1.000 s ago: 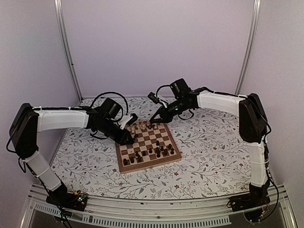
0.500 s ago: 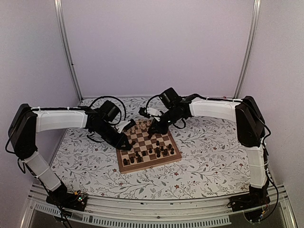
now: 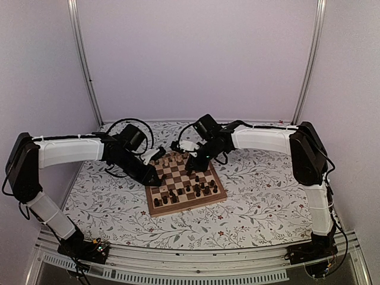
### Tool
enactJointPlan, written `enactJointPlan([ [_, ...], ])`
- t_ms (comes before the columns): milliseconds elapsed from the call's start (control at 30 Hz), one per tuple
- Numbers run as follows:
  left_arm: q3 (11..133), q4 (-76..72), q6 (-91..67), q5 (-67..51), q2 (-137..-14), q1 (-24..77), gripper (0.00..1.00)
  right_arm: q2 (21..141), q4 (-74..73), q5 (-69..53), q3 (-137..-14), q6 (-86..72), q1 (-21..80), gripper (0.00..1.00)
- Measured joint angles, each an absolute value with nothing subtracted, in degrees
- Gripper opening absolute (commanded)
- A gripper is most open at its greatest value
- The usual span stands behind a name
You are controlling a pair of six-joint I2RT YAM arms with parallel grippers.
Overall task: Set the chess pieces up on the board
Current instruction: Adjust the chess piece.
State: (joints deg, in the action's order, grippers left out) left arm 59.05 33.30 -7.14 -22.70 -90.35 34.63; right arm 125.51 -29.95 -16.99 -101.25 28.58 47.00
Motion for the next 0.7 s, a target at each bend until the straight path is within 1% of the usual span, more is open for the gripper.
enactJointPlan([
  [100, 59.0, 33.3, -7.1, -22.7, -90.3, 34.5, 0.0, 127.3, -30.9, -16.2, -102.7, 28.8, 47.4, 0.17],
  [133, 58.9, 33.3, -7.1, -22.7, -90.3, 34.5, 0.0, 127.9, -31.2, -16.2, -103.2, 28.7, 47.5, 0.2],
  [167, 58.9, 33.3, -7.1, -22.7, -90.3, 34.5, 0.0, 128.4, -31.3, -16.2, -104.0, 28.8, 47.6, 0.25],
  [233, 58.9, 33.4, -7.1, -22.7, -90.3, 34.4, 0.0, 128.8, -31.9, -16.0, -104.8, 28.7, 47.6, 0.39],
  [267, 58.9, 33.4, -7.1, -22.7, -90.3, 34.3, 0.0, 128.9, -32.3, -16.0, -105.0, 28.4, 47.6, 0.44],
  [333, 58.9, 33.7, -7.1, -22.7, -90.3, 34.3, 0.0, 128.9, -33.2, -16.1, -105.2, 28.5, 47.6, 0.48],
  [533, 61.3, 35.6, -6.8, -23.7, -90.6, 34.2, 0.0, 126.8, -35.2, -19.7, -104.8, 29.7, 47.6, 0.49],
  [700, 64.9, 35.9, -6.0, -28.4, -92.1, 34.1, 0.0, 117.4, -36.2, -24.3, -99.7, 37.2, 47.7, 0.51],
])
